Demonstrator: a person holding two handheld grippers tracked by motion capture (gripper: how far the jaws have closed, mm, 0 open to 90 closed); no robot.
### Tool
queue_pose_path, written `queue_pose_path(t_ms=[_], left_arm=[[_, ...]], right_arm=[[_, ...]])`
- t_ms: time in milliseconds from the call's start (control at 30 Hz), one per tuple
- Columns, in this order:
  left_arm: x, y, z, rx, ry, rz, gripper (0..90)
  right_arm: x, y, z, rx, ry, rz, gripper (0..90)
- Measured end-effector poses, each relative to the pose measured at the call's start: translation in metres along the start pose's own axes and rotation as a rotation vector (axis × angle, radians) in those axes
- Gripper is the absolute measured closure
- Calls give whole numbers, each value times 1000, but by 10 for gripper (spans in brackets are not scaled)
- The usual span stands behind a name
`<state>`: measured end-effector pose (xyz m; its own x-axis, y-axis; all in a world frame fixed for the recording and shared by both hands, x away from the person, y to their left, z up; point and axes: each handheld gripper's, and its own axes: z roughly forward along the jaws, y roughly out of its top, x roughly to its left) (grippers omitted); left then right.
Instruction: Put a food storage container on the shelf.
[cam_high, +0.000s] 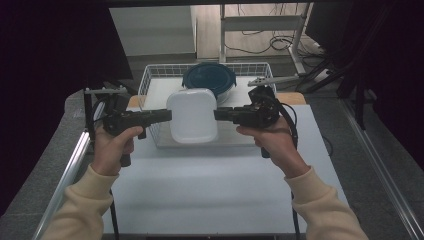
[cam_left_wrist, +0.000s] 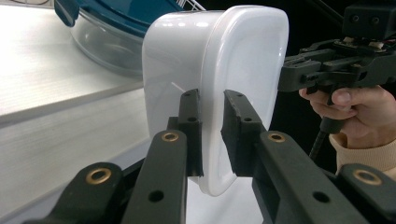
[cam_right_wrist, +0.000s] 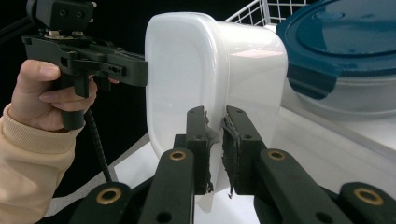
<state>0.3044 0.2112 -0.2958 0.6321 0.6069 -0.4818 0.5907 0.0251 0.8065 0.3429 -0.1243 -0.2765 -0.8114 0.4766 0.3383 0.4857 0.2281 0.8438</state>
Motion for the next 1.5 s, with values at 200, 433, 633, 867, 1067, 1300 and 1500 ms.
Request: queue_pose_path(t_ms=[200,433,633,867,1067,1300,1500], left_arm=[[0,12,0,-2,2,10,783],[-2,29,-1,-7,4,21,783],[-6,42,-3,-12,7,34,784],[-7,63,-1,-4,12,47,785],[-5,78,4,1,17,44,786],[-1,88,12,9,6,43,786],[3,95,17,13,2,37,787]], right_arm=[[-1,10,-1,-4,-8,1,805],[-1,25,-4,-13,-22,-2,805],[0,38,-8,-21,-28,-6,805],[-3,54,-13,-25,-31,3,805],[-11,67,-13,-27,-45,11,803],[-18,75,-15,-29,-51,21,803],[-25,80,-16,-25,-53,31,803]])
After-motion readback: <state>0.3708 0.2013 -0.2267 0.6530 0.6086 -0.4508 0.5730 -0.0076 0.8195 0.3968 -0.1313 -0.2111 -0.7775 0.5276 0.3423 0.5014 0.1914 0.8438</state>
